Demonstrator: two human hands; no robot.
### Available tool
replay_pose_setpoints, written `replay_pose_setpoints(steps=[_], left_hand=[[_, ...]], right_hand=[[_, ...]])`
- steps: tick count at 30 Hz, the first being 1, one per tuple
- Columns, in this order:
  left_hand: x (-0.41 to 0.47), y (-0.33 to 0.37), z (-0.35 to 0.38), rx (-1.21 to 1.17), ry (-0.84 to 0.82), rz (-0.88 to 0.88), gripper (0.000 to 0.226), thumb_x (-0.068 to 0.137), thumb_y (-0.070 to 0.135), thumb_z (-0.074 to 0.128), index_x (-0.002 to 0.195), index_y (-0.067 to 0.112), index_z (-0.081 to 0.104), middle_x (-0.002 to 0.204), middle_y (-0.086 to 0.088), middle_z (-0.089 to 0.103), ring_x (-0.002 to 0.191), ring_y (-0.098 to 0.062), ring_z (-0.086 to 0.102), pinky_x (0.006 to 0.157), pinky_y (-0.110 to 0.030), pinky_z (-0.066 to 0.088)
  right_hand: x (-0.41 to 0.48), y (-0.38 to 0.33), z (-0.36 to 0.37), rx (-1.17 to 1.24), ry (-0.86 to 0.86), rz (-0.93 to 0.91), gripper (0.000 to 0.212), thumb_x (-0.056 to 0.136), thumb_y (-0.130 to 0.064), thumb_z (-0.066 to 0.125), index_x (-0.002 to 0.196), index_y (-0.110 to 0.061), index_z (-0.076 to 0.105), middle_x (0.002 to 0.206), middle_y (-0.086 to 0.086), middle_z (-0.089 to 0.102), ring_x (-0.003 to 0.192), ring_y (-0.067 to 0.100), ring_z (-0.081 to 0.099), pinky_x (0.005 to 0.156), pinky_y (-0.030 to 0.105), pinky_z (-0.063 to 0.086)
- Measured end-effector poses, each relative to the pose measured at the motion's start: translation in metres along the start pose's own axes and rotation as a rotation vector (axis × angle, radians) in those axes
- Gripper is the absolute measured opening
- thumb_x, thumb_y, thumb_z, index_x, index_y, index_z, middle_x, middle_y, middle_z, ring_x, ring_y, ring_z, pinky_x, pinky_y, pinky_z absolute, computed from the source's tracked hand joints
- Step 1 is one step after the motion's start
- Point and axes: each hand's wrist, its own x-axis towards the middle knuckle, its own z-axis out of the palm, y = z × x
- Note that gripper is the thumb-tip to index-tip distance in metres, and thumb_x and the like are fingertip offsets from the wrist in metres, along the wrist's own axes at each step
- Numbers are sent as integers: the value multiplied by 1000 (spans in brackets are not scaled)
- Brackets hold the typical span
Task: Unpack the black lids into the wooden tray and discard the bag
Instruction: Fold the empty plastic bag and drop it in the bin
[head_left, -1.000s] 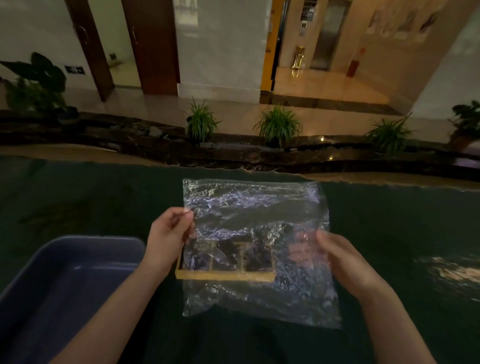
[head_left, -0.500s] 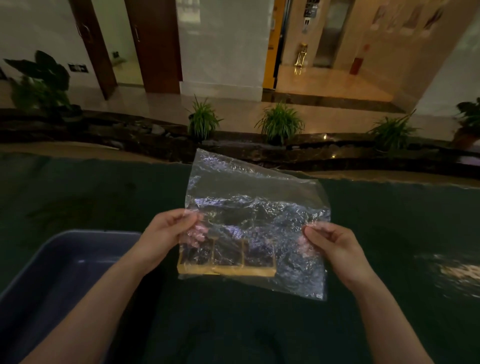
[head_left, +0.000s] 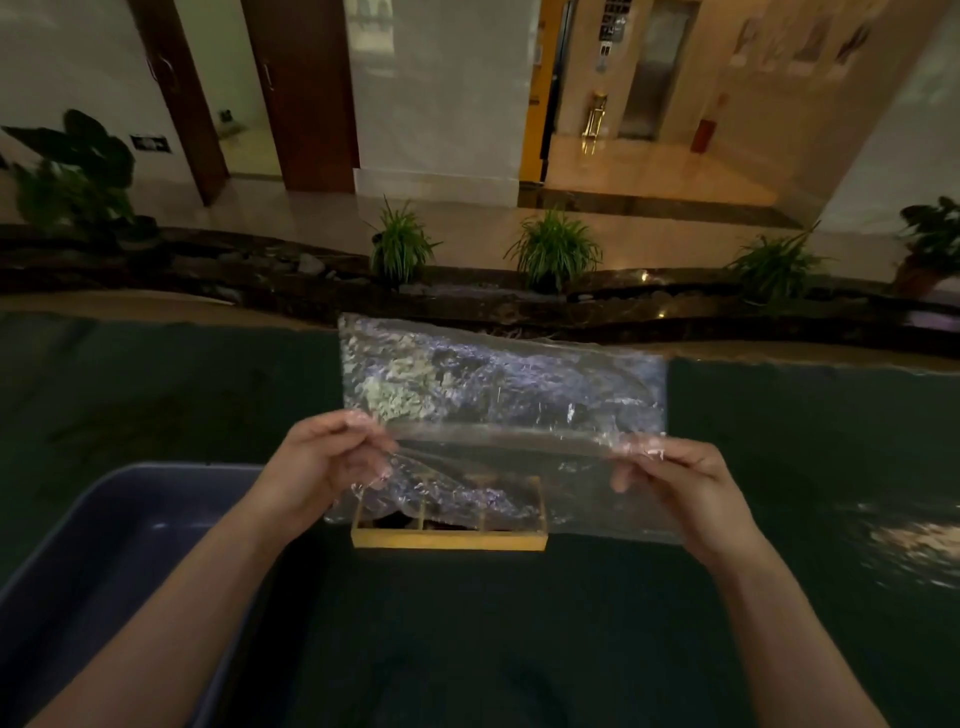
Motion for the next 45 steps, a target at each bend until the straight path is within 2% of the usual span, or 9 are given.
replay_pose_setpoints(steps=[4, 6, 8, 11, 17, 28, 32, 39, 45], left_hand=[[-2, 1, -2, -61, -96, 19, 10, 90, 11, 69, 88, 2, 74, 101, -18, 74, 94, -33, 69, 77, -38, 62], [-5, 3, -3, -150, -179, -36, 36, 83, 36, 75, 91, 1, 72, 107, -22, 69, 98, -36, 70, 81, -46, 61], [-6, 5, 2, -138, -140, -93, 46, 92, 47, 58, 94, 4, 72, 111, -23, 69, 98, -37, 72, 78, -47, 62], [-8, 5, 12, 155, -97, -15, 18, 96, 23, 67, 107, 9, 67, 121, -21, 64, 99, -33, 75, 74, -42, 64], [-4, 3, 19, 321, 55, 62, 60, 88, -1, 70, 134, 35, 57, 110, 2, 72, 96, -20, 77, 75, -35, 65], [3, -5, 28, 386, 320, 0, 22, 105, 26, 52, 96, 17, 70, 85, -8, 74, 79, -23, 72, 75, -36, 59], [7, -6, 35, 651, 386, 205, 20, 107, 24, 47, 95, 20, 63, 67, -6, 66, 55, -16, 64, 50, -23, 54], [17, -2, 24, 903, 295, 399, 14, 106, 22, 49, 97, 25, 59, 69, -3, 64, 67, -16, 62, 55, -31, 49], [29, 21, 40, 949, -20, 371, 14, 103, 29, 54, 99, 30, 67, 82, 3, 71, 74, -15, 68, 67, -36, 53]], right_hand=[[-5, -4, -4, 85, -12, 70, 32, 90, -17, 55, 89, 6, 77, 97, 27, 74, 91, 38, 71, 85, 45, 57], [-7, -7, -4, 44, 28, 126, 51, 100, -37, 47, 88, 2, 78, 99, 25, 74, 90, 36, 72, 81, 40, 60], [-7, -9, -1, -96, 52, 104, 39, 99, -40, 62, 89, -8, 80, 97, 14, 77, 87, 28, 73, 75, 31, 60], [-6, -9, 2, -235, 74, 44, 18, 82, -20, 78, 99, -19, 77, 93, 4, 75, 79, 18, 71, 67, 26, 60], [-6, -4, -3, -202, 132, 33, 55, 83, -12, 77, 129, -39, 65, 95, 10, 76, 86, 19, 77, 75, 26, 62], [-14, -2, -4, -250, 79, 106, 38, 78, -21, 79, 115, -24, 72, 106, 4, 78, 93, 24, 77, 74, 31, 63], [-14, 5, 0, -480, 60, 81, 9, 86, -17, 77, 95, -18, 78, 91, 2, 80, 82, 19, 77, 78, 32, 63], [-20, 13, -4, -506, -71, 170, 6, 89, -23, 75, 85, -19, 78, 82, 7, 78, 76, 16, 74, 76, 31, 54], [-10, 12, 17, -393, -405, 383, 72, 73, -67, 78, 131, -26, 64, 120, -1, 77, 114, 15, 72, 102, 35, 52]])
